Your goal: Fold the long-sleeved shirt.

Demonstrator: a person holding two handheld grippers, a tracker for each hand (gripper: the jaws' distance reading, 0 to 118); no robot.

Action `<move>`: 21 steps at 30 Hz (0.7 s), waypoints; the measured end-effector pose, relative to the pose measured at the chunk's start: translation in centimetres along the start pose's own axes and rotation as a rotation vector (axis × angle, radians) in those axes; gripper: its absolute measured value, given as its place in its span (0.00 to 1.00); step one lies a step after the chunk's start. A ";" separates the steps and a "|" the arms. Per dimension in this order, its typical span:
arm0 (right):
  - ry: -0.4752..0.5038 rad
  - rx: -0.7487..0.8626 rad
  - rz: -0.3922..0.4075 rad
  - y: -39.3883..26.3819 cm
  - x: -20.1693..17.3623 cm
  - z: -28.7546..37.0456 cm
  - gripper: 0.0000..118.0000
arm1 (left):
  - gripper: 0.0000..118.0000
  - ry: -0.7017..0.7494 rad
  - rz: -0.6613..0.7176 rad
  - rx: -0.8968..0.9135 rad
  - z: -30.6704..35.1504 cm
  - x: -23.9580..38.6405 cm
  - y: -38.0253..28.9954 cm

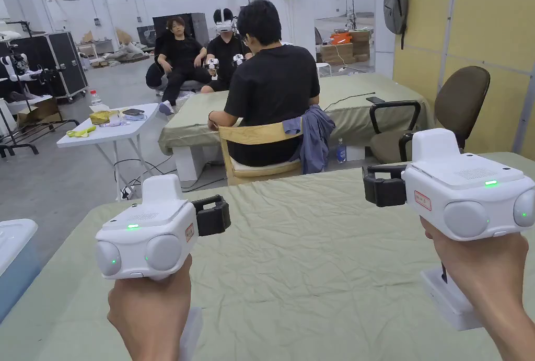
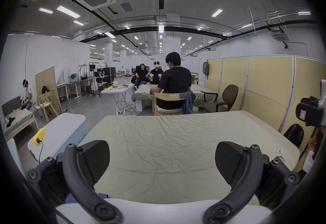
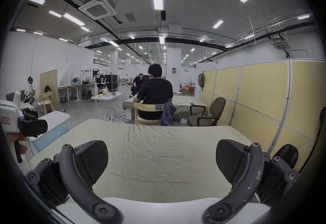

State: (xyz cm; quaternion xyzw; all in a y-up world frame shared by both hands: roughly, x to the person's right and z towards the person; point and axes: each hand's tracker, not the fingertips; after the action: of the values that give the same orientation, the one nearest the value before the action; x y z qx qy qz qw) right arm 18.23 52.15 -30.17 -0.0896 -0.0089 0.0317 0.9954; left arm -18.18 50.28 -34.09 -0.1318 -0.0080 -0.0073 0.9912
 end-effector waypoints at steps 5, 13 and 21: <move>0.002 0.002 -0.003 0.0 0.0 0.0 1.00 | 1.00 0.002 -0.007 0.002 0.1 0.0 0.1; -0.006 -0.013 0.013 -0.3 -0.1 -0.1 1.00 | 0.99 0.004 0.001 -0.009 -0.1 -0.3 -0.2; -0.003 -0.017 0.012 -0.4 -0.2 -0.2 1.00 | 1.00 0.002 0.009 -0.009 -0.2 -0.2 -0.2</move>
State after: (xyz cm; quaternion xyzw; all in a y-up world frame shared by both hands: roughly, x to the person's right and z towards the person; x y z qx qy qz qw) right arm 18.06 51.69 -30.33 -0.0979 -0.0099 0.0376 0.9944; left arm -18.40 50.04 -34.25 -0.1365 -0.0065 -0.0029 0.9906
